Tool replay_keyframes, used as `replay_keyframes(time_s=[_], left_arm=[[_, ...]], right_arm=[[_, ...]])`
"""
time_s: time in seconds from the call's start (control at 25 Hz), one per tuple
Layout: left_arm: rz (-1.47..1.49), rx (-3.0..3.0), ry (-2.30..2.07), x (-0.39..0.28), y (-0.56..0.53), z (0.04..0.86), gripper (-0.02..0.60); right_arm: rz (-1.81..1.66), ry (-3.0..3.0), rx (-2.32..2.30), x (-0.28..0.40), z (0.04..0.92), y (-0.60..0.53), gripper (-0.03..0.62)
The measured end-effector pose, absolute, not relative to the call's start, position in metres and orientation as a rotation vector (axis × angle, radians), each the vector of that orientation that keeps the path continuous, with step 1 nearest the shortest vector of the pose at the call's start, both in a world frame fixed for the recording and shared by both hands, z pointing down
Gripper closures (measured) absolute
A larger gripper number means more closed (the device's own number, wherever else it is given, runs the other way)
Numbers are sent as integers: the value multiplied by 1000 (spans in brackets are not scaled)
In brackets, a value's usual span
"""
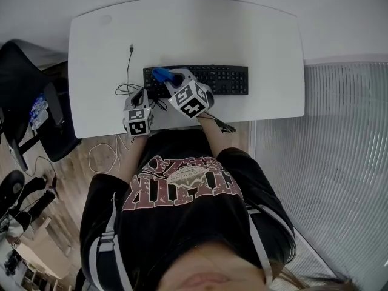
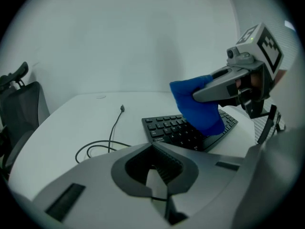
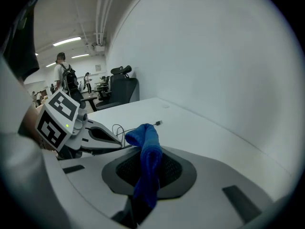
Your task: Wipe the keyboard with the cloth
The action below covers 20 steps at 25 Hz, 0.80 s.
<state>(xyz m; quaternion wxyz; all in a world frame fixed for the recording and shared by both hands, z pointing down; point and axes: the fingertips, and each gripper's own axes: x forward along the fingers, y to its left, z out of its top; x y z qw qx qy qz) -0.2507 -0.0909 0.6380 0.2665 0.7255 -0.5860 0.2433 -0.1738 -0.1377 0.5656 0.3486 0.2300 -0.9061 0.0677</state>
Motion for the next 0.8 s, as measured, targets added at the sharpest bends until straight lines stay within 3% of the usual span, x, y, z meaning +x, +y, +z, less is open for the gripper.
replay_keyframes(time_s=[0.32,0.8], left_arm=[[648,2010,-1529,-248,-90,631,552],[650,2043,-1497,-237,-87,638,552]], right_arm=[[29,-2290,354,-232,583,-110,530],[-38,-2223,250,-237,622,-89,530]])
